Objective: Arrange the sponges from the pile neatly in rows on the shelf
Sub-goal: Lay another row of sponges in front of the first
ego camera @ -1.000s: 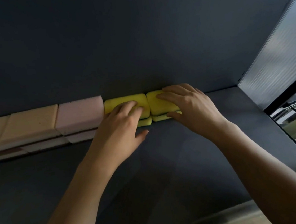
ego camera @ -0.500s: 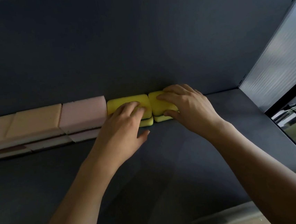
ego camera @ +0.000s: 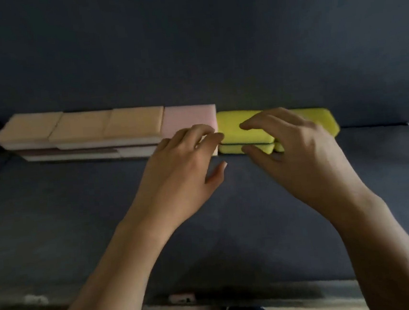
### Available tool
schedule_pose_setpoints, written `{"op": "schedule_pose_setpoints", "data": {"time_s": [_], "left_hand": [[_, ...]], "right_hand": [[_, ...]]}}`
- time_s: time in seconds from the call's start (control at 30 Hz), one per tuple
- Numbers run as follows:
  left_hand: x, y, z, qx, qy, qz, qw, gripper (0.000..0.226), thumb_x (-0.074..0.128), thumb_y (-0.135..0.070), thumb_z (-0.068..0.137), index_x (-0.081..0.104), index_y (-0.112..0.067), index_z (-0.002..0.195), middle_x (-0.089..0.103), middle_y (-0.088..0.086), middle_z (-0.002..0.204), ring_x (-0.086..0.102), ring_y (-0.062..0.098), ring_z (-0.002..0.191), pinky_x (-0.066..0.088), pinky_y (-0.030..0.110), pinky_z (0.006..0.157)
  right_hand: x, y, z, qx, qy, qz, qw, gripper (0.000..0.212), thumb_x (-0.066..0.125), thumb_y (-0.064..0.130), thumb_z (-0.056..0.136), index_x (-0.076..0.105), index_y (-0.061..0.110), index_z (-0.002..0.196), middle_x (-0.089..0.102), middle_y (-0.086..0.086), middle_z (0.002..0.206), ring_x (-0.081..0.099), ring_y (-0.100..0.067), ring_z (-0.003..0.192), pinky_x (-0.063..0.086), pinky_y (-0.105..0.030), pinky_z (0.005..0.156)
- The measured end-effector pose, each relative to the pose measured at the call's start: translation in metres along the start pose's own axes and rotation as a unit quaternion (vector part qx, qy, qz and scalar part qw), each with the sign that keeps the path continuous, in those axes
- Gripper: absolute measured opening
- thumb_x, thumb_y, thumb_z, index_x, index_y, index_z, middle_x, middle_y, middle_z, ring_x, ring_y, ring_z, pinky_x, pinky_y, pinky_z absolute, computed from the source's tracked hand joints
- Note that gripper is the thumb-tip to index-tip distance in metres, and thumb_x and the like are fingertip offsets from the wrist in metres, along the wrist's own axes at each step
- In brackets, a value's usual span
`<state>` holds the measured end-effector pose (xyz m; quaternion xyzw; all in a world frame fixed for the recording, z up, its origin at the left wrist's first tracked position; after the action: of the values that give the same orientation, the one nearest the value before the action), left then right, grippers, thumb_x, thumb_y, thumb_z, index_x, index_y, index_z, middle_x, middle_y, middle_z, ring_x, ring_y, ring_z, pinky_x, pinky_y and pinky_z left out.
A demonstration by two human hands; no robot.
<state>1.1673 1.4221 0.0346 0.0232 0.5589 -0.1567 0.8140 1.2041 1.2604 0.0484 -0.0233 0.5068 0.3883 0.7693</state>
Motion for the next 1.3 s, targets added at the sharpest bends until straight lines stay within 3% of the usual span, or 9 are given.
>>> {"op": "schedule_pose_setpoints", "data": {"time_s": [0.4, 0.77, 1.0, 1.3], "left_hand": [[-0.088, 0.157, -0.194, -0.203, 0.005, 0.075, 0.976, 0.042, 0.061, -0.039, 0.088, 0.060, -0.018, 0.123, 0.061, -0.001, 0.119, 0.063, 0.021, 0.100, 0.050, 0.034, 0.078], [-0.156, 0.268, -0.333, -0.295, -0.005, 0.107, 0.949, 0.035, 0.061, -0.040, 0.086, 0.058, -0.019, 0.115, 0.057, -0.005, 0.108, 0.060, 0.017, 0.096, 0.050, 0.033, 0.077], [-0.174, 0.312, -0.359, -0.324, -0.012, 0.104, 0.940, 0.039, 0.060, -0.042, 0.088, 0.055, -0.021, 0.120, 0.056, -0.006, 0.116, 0.058, 0.015, 0.104, 0.050, 0.034, 0.085], [-0.185, 0.371, -0.330, -0.332, -0.029, 0.127, 0.934, 0.046, 0.064, -0.040, 0.087, 0.056, -0.019, 0.126, 0.058, -0.002, 0.121, 0.059, 0.020, 0.108, 0.051, 0.035, 0.084]], "right_hand": [[0.128, 0.225, 0.008, -0.114, 0.104, 0.063, 0.986, 0.039, 0.070, 0.031, 0.088, 0.062, 0.024, 0.124, 0.063, 0.005, 0.123, 0.061, -0.021, 0.111, 0.055, -0.040, 0.082], [0.218, 0.403, 0.007, -0.170, 0.145, 0.084, 0.971, 0.043, 0.065, 0.038, 0.090, 0.057, 0.025, 0.131, 0.058, 0.008, 0.131, 0.055, -0.016, 0.119, 0.047, -0.032, 0.084], [0.247, 0.452, 0.020, -0.190, 0.167, 0.090, 0.963, 0.045, 0.066, 0.036, 0.090, 0.055, 0.025, 0.132, 0.055, 0.009, 0.134, 0.051, -0.015, 0.123, 0.049, -0.036, 0.088], [0.281, 0.469, 0.090, -0.233, 0.166, 0.087, 0.954, 0.047, 0.066, 0.034, 0.089, 0.053, 0.024, 0.133, 0.056, 0.005, 0.131, 0.053, -0.020, 0.119, 0.053, -0.039, 0.086]]}}
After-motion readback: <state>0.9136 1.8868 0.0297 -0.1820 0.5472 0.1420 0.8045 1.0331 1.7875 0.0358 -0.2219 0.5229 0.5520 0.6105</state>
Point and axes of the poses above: each hand's wrist, its own z-axis towards the middle knuckle, its own x-axis out of the palm, y = z × x, the point moved 6 cm from there along z, towards the middle knuckle
